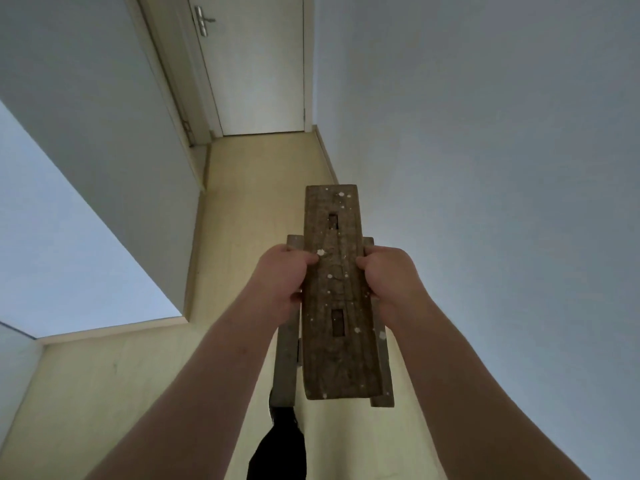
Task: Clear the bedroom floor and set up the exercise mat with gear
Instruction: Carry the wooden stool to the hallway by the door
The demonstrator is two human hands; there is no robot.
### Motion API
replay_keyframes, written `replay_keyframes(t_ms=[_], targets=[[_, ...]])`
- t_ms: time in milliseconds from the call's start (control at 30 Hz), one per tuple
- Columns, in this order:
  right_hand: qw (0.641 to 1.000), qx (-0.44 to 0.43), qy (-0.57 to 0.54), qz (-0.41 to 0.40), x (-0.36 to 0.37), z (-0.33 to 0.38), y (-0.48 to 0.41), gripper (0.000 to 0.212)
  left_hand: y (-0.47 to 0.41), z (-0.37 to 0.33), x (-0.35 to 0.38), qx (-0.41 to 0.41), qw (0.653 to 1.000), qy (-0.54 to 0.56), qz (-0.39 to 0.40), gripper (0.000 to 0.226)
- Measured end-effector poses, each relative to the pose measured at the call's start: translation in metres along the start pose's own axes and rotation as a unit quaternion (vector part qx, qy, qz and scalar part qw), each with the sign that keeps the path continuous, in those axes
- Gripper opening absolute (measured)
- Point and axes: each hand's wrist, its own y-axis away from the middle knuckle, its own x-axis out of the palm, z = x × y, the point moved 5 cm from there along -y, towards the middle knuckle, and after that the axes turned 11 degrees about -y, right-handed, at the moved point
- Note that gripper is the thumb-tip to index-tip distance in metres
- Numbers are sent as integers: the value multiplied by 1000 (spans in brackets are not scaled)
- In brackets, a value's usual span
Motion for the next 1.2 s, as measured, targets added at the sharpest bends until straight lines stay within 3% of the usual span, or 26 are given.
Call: replay_keyframes(t_ms=[400, 533, 967, 1200], targets=[[1000, -14, 7, -24, 109, 119, -217, 25, -241, -143, -46, 8, 999, -26, 17, 17], [1000, -14, -11, -4, 144, 154, -278, 33, -308, -183, -59, 15, 1000, -21, 7, 12], [998, 1, 14, 57, 245, 262, -541, 31, -557, -311, -76, -20, 998, -42, -38, 15], [996, 0, 6, 91, 308, 349, -669, 31, -689, -396, -95, -27, 998, -1, -63, 13]])
